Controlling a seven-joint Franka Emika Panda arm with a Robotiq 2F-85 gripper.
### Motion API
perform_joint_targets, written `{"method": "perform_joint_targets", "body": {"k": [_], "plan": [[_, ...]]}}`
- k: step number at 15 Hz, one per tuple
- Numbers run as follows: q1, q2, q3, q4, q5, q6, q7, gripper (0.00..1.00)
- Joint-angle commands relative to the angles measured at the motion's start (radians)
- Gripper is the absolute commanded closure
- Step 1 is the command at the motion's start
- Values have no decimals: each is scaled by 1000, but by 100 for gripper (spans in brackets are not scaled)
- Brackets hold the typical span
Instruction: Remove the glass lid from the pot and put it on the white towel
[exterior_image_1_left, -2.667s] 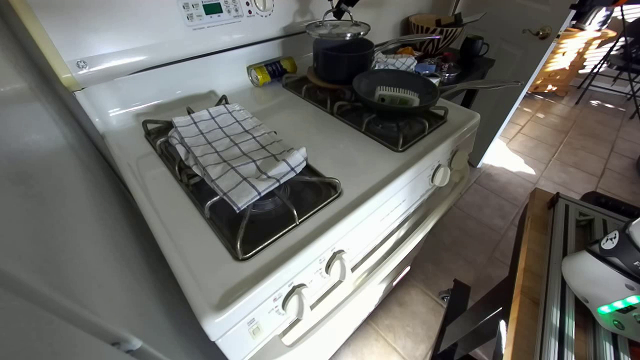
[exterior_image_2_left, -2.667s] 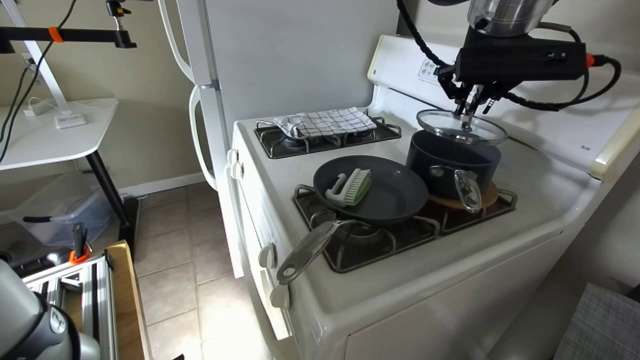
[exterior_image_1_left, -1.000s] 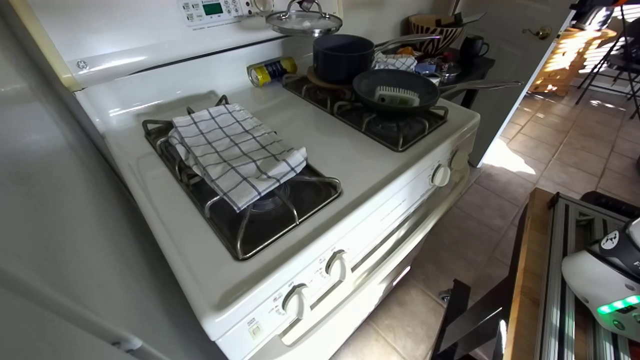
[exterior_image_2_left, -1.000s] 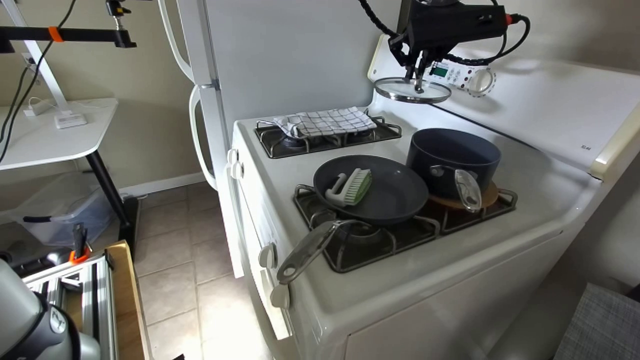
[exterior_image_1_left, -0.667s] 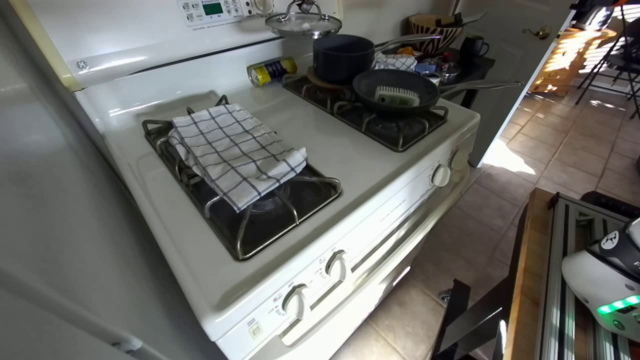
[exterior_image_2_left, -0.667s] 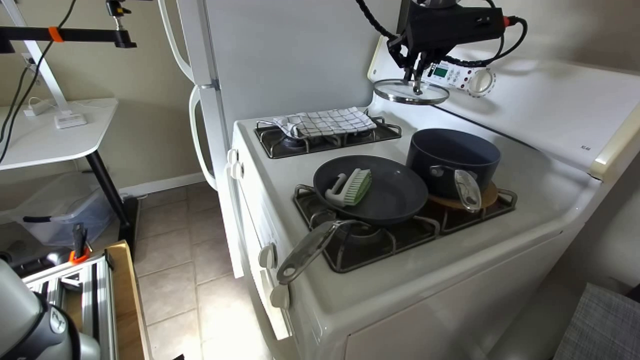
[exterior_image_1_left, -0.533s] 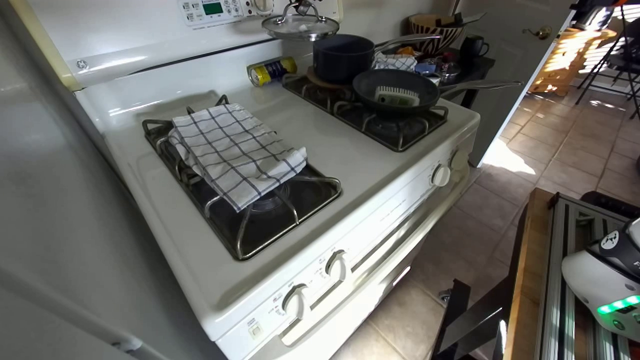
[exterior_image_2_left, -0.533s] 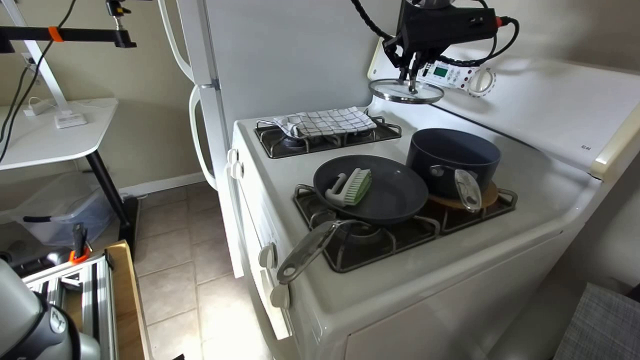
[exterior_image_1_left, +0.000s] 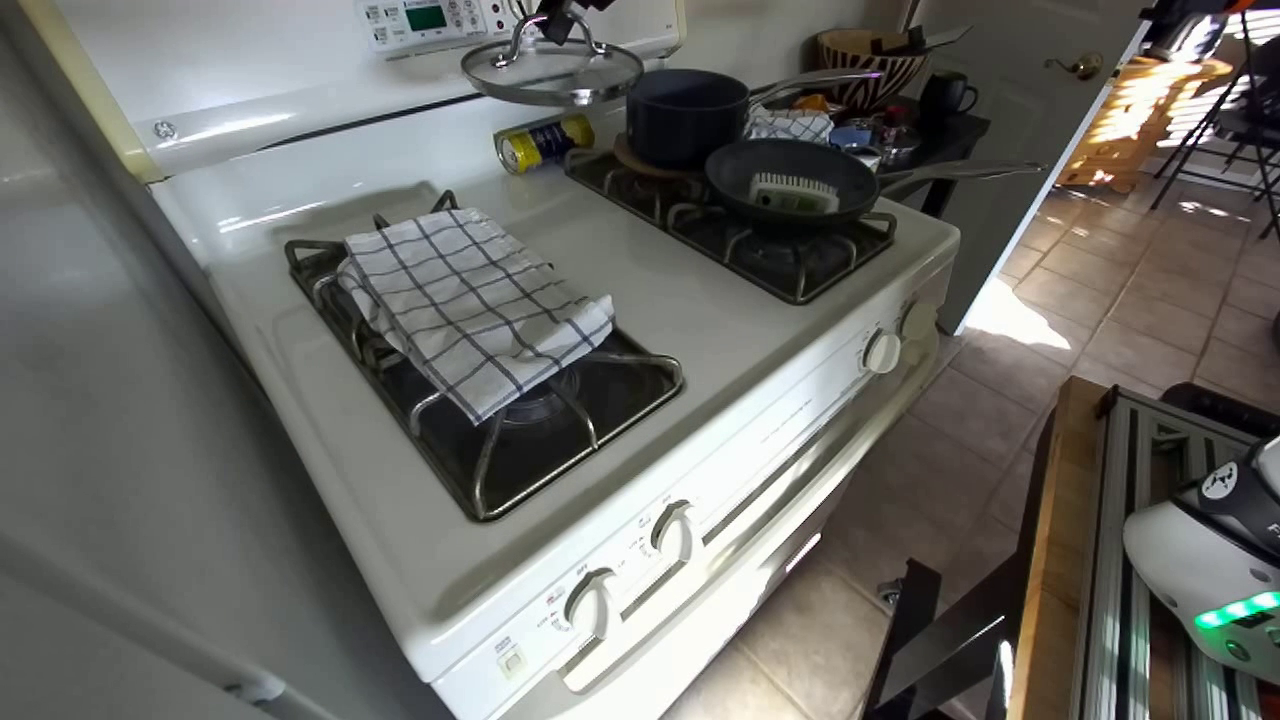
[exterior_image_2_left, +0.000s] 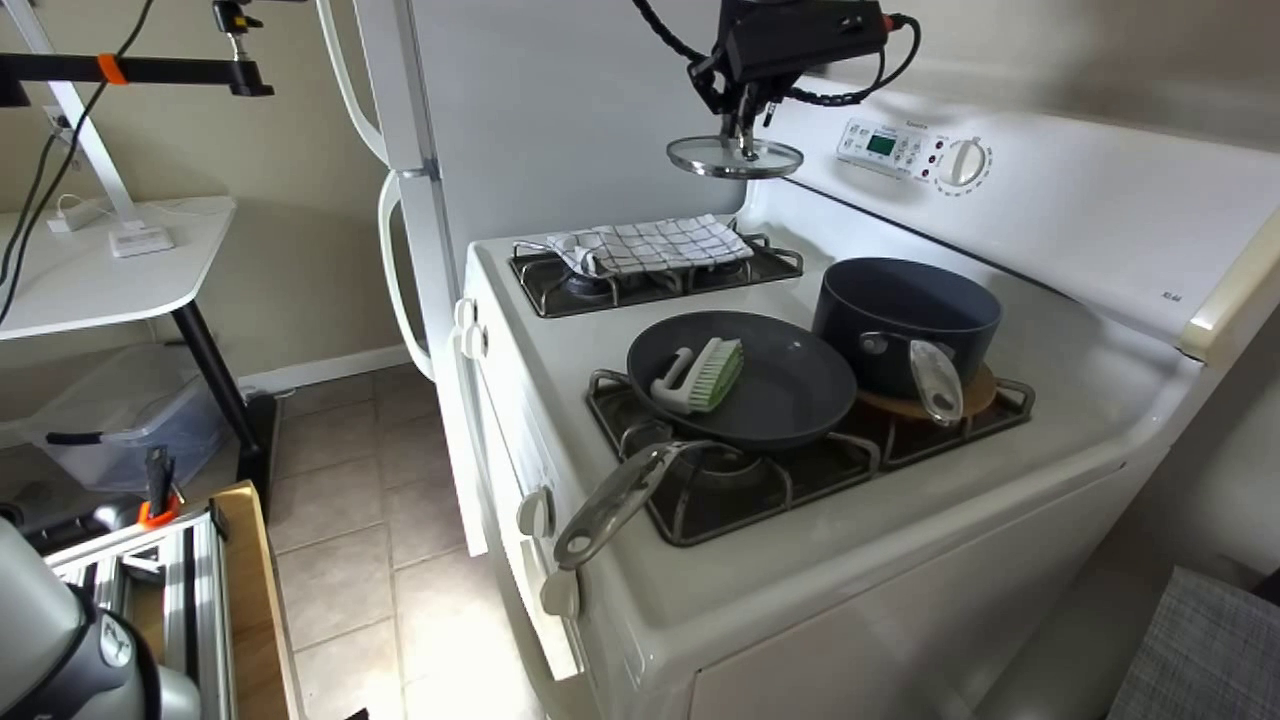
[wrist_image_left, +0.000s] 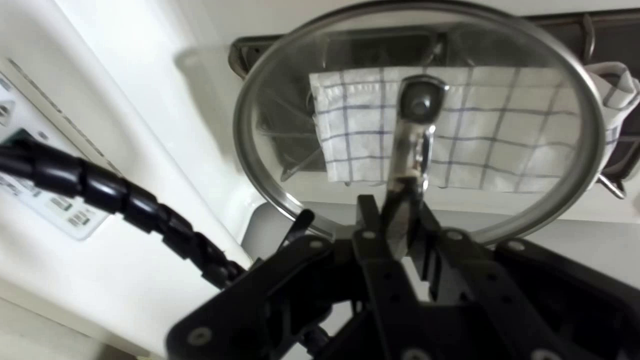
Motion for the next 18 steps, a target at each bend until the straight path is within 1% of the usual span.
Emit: {"method": "perform_joint_targets", "body": {"k": [1,8,12,13,18], "plan": [[34,-81,16,-96,52,6,-63,97],[107,-125,27,-196,151,27,-136,97],[125,-141,19,-253,160,26,-149,97],[129,-99,16,-199,121,4,-116,86],[130,-108,13,-222,123,5,-124,86]]}}
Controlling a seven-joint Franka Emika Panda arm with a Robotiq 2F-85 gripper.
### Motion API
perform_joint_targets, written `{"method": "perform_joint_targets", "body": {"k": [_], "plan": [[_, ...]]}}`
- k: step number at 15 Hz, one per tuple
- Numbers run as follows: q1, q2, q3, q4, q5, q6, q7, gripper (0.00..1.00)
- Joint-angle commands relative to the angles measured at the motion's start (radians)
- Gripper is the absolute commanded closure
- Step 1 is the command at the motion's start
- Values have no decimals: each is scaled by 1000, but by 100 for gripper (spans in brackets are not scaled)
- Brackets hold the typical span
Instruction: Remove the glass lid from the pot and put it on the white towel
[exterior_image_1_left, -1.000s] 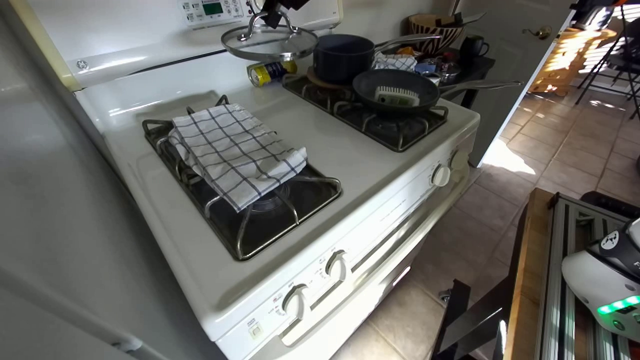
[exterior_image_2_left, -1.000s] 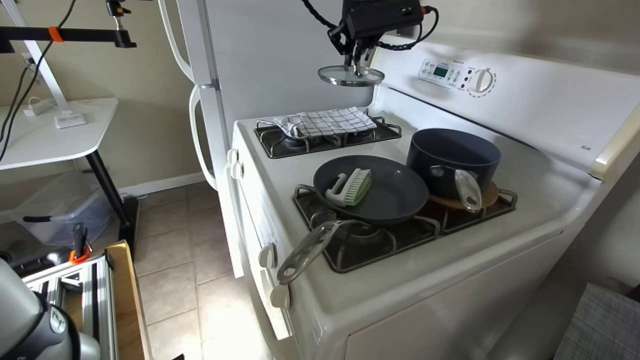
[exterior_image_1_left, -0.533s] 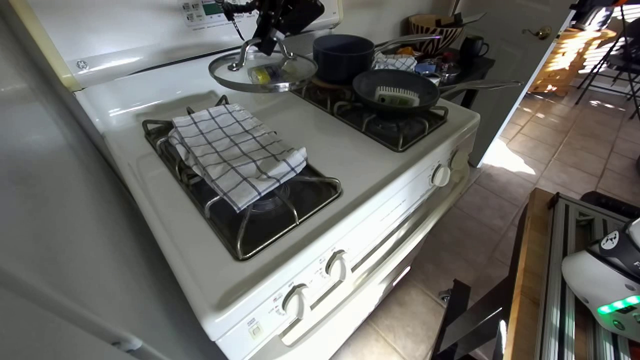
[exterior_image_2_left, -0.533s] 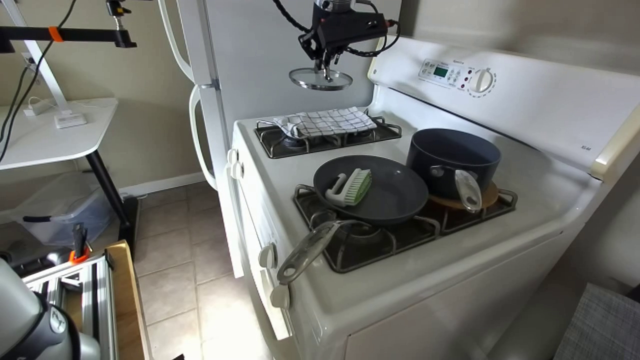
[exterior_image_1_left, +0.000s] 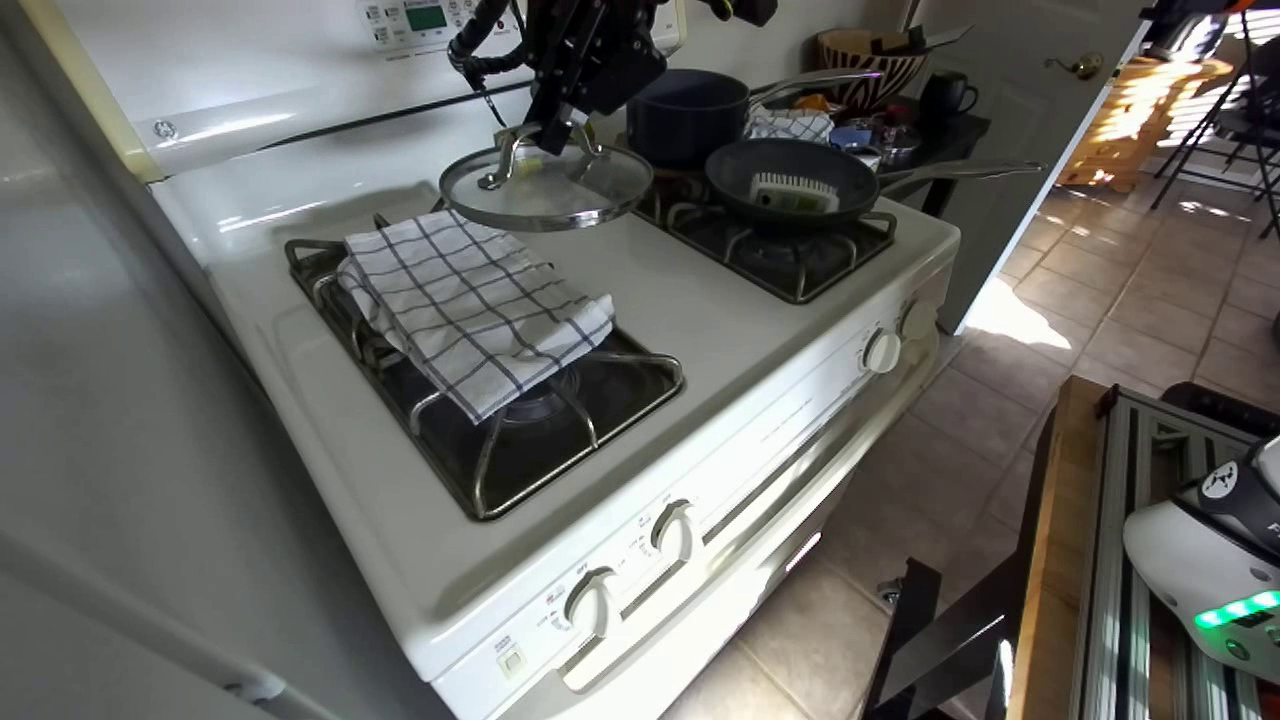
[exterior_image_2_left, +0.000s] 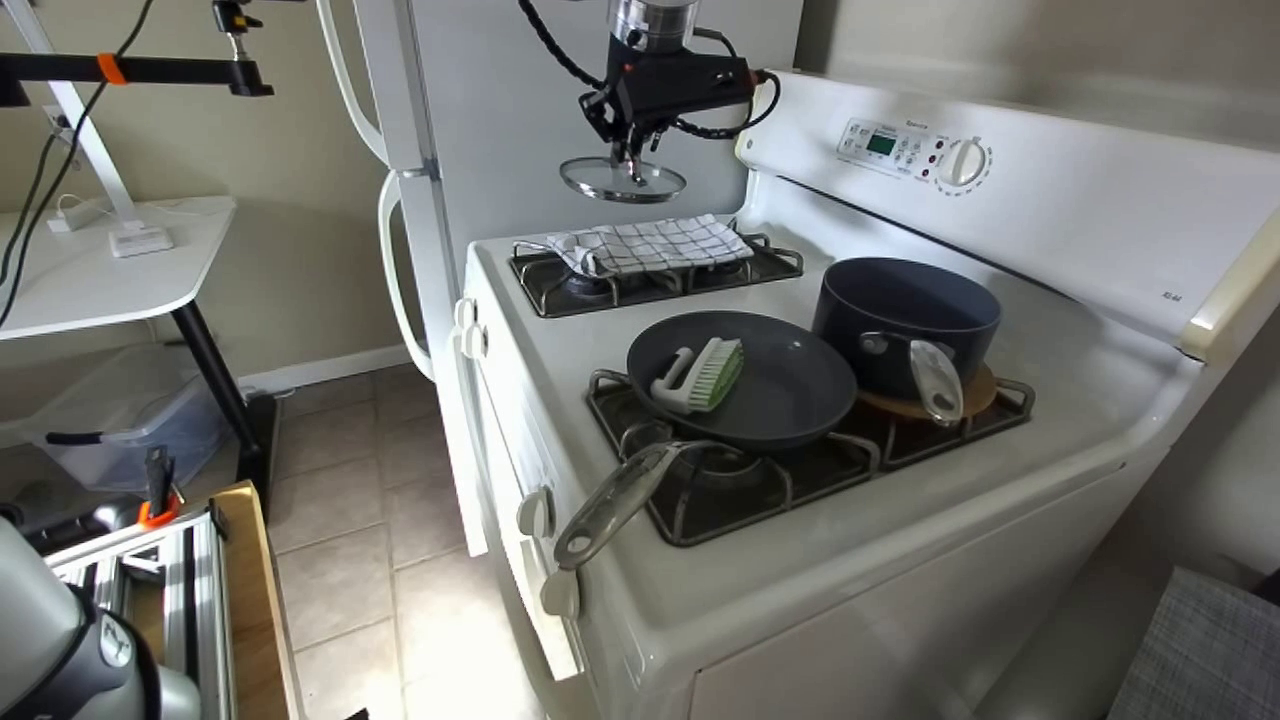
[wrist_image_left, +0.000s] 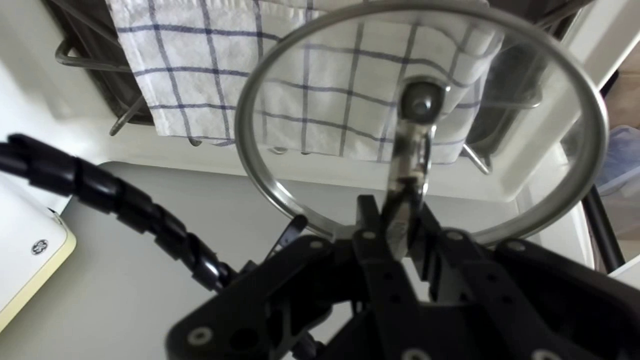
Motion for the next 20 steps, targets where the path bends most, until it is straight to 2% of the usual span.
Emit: {"method": "perform_joint_targets", "body": {"k": [1,9,15,20], "plan": [[15,0,-11,2,0,-4,-1,97],[86,1,29,-66,-48,67,41,97],[113,-2,41,-135,-156,209,141,97],[122,13,69,-152,-133,247,164,97]]}}
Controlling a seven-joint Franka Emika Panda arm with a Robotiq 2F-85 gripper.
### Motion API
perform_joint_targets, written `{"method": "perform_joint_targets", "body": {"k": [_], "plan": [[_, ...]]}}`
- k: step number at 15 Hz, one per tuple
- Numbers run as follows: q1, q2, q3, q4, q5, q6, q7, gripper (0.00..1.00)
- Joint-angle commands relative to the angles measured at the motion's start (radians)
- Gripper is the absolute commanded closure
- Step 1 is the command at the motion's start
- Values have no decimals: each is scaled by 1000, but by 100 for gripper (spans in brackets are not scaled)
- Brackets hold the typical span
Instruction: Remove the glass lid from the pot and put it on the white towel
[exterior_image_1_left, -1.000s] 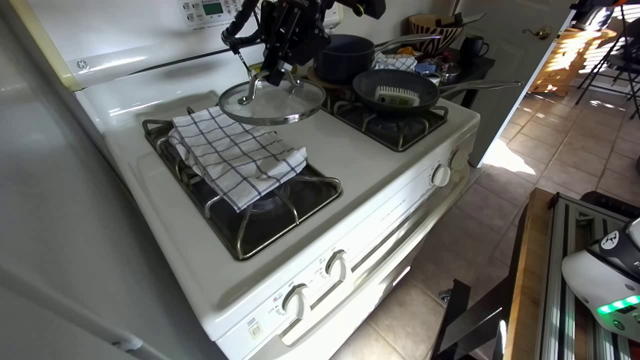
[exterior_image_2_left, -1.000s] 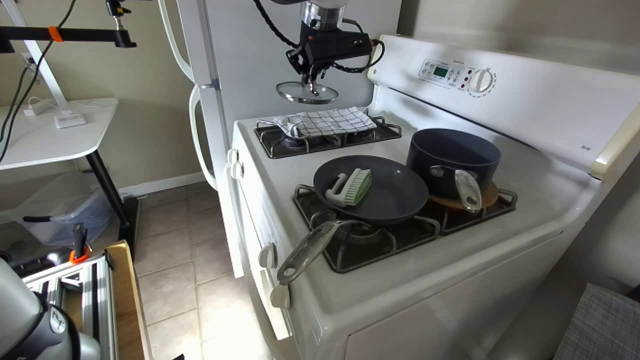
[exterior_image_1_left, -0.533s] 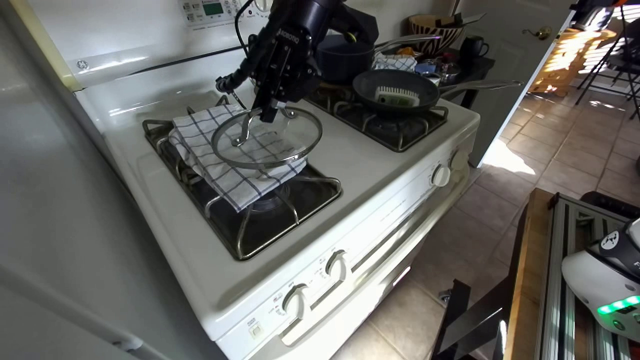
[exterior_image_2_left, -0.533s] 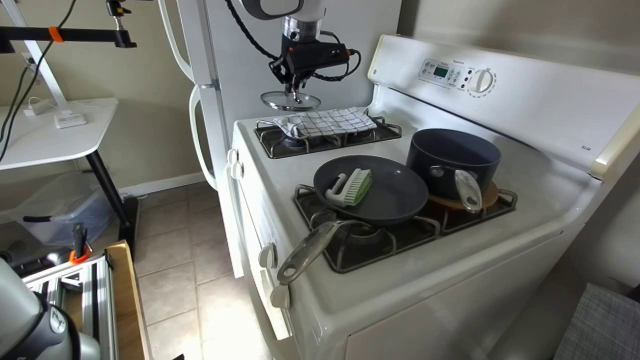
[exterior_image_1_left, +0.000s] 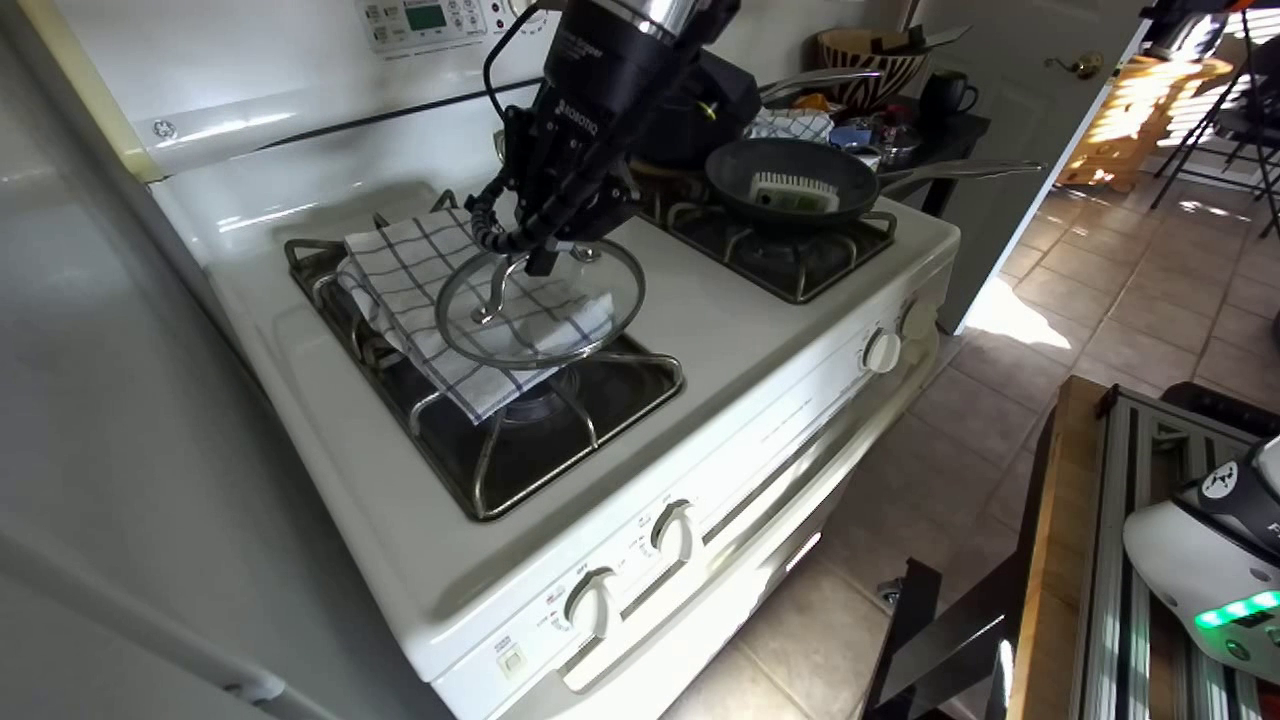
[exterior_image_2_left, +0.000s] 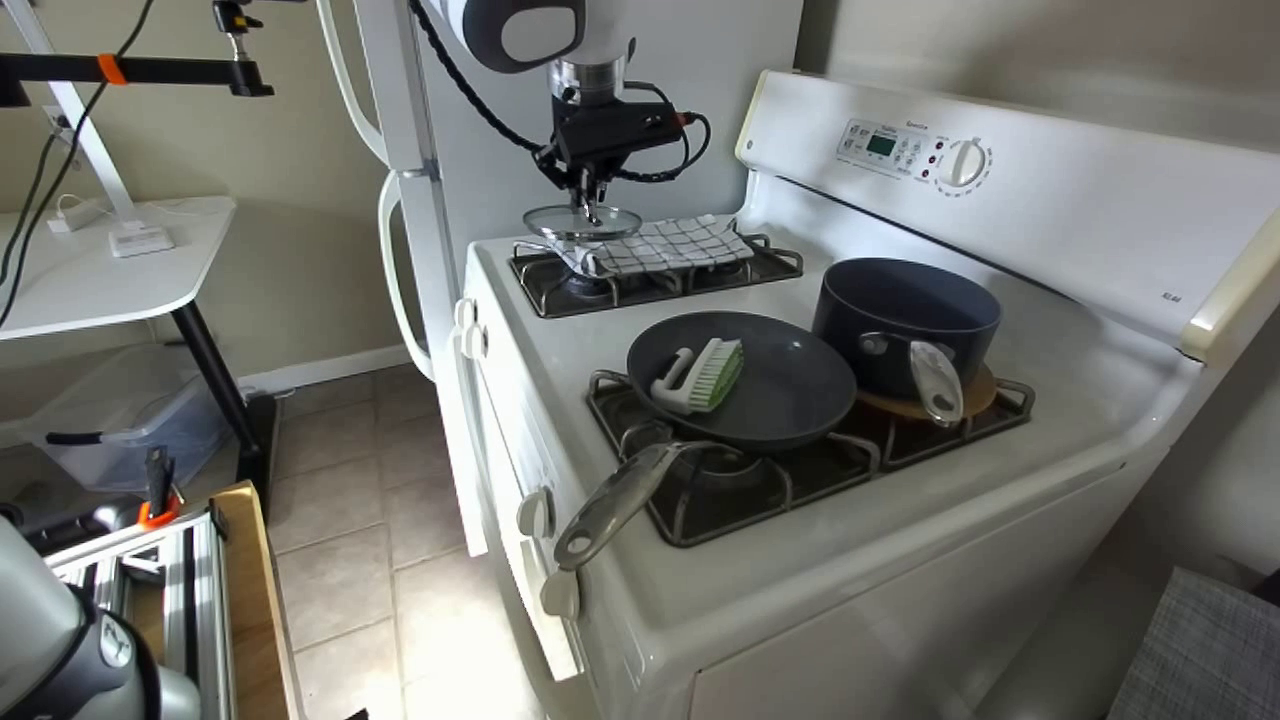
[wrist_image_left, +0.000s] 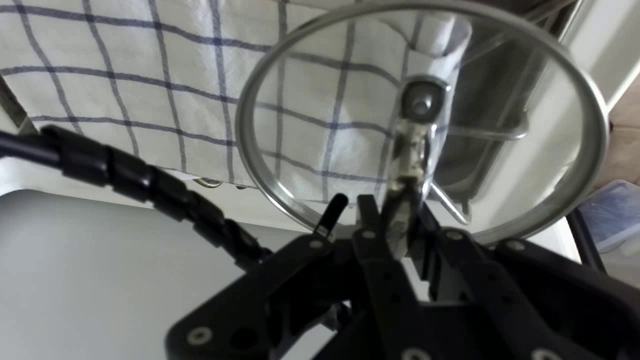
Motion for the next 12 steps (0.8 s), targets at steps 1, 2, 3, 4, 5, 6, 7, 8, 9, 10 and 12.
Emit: {"method": "perform_joint_targets", "body": {"k": [1,2,3,4,5,6,7,8,9,10,12], "plan": [[9,-10,20,-26,8,32,33,97],[9,-8,22,-29,8,34,37,97],[8,-6,23,-34,6,41,44,97],[6,-4,24,-36,8,44,47,97],[6,-2,24,-41,6,58,52,97],[5,2,25,-44,9,74,55,97],[5,6,26,-47,10,91,58,97],[4,12,28,-49,13,107,58,97],[4,21,31,-48,16,127,59,97],[2,31,34,-42,26,136,56,97],[0,47,41,-36,30,160,59,97]]}}
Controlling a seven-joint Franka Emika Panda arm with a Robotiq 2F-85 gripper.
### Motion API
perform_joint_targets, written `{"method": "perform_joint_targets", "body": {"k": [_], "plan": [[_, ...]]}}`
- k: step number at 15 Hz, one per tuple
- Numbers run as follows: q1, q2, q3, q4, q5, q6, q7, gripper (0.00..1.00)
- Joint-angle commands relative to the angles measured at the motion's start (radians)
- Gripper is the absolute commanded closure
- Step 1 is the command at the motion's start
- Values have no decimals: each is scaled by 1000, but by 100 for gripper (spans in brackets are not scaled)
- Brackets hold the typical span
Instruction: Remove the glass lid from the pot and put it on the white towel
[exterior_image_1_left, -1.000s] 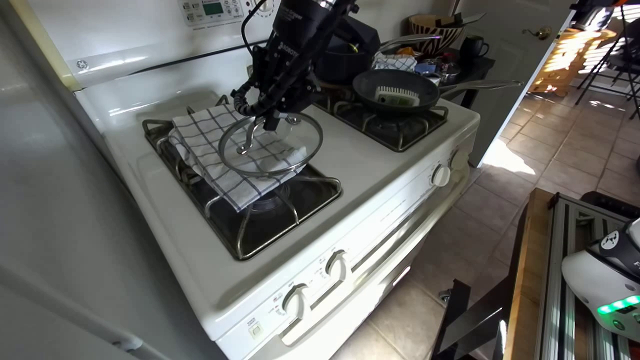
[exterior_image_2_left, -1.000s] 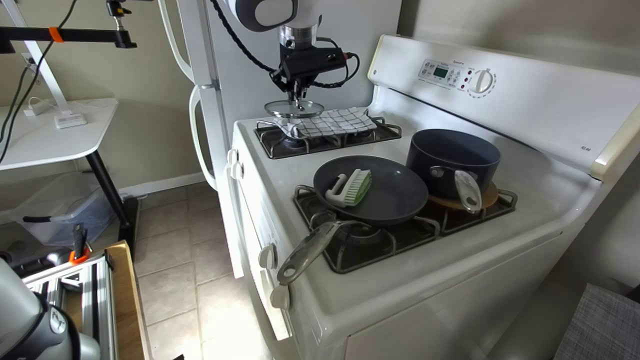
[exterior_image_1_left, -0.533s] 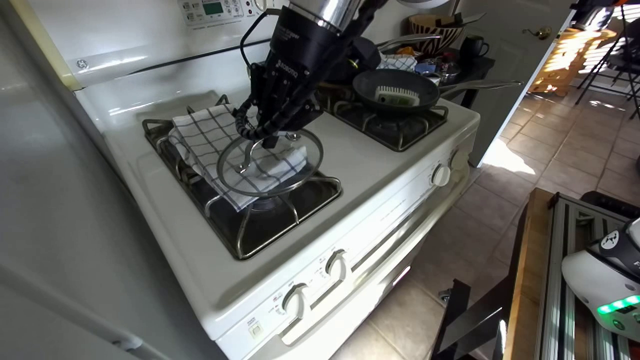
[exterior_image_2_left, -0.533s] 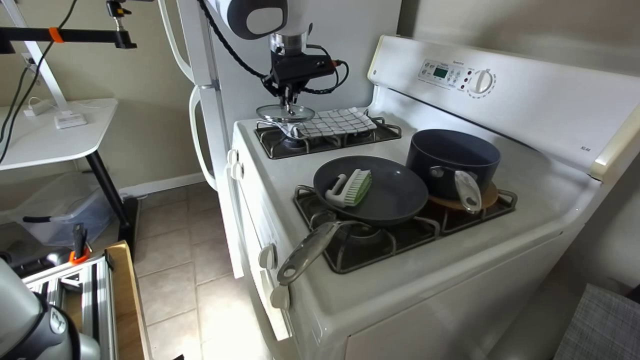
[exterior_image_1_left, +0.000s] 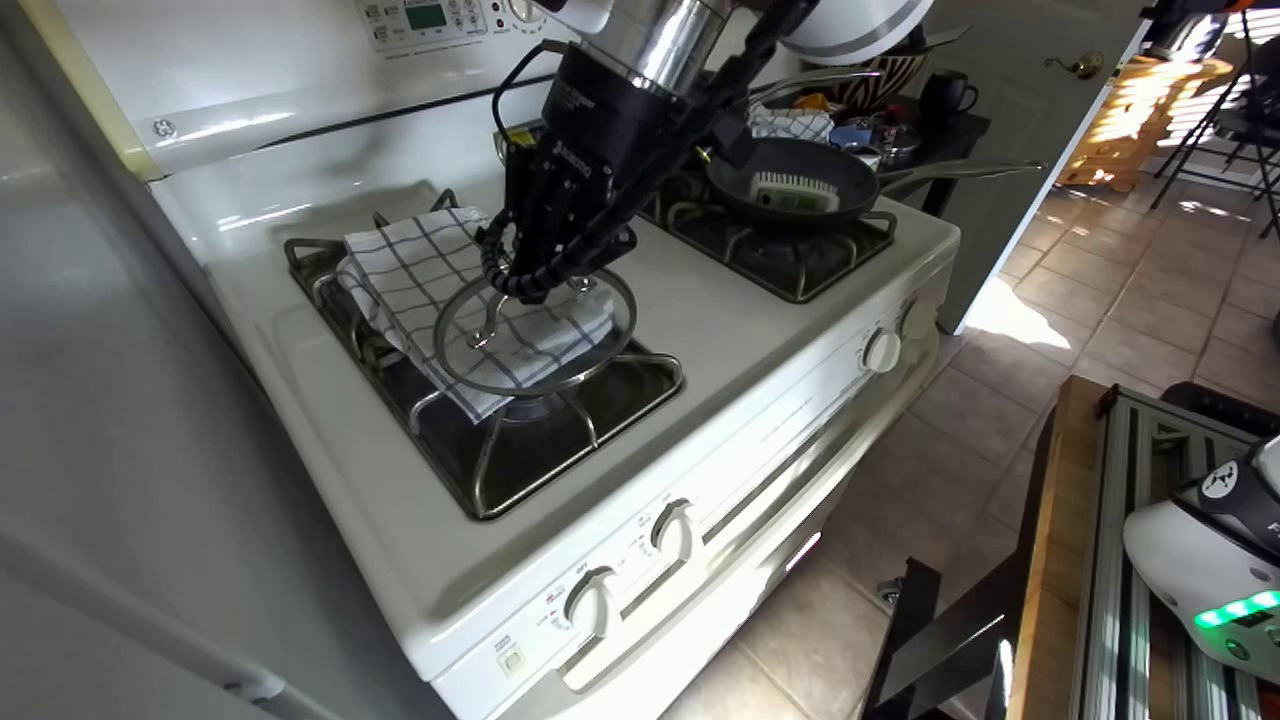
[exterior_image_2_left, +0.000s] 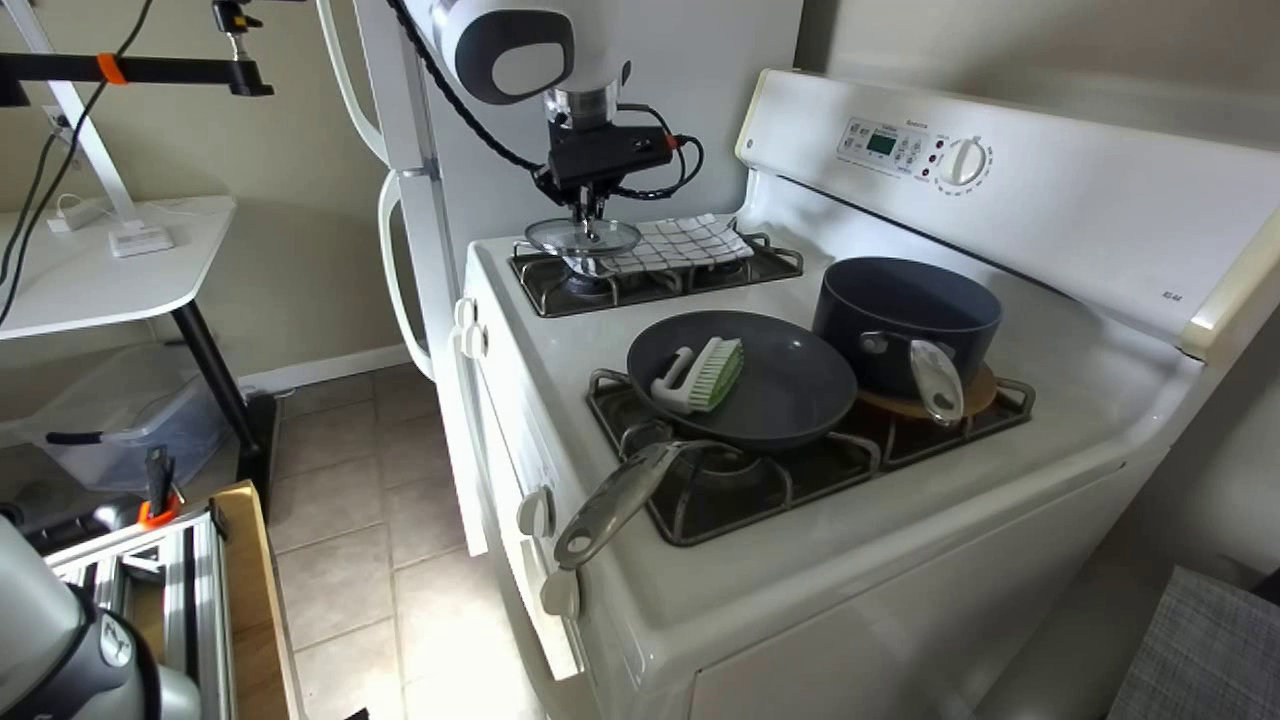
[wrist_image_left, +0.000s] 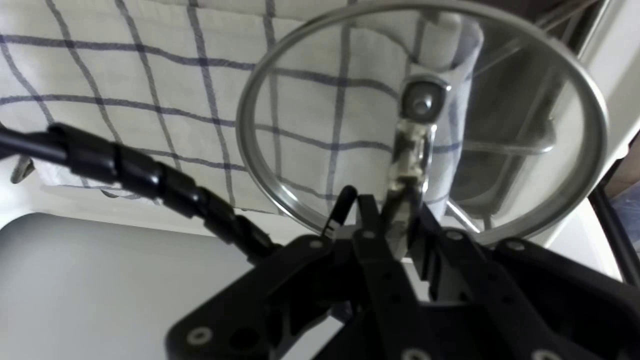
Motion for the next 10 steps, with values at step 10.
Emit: {"method": "perform_joint_targets", "body": {"k": [10], "plan": [[-28,46,37,-3,20,46,34,59]]}}
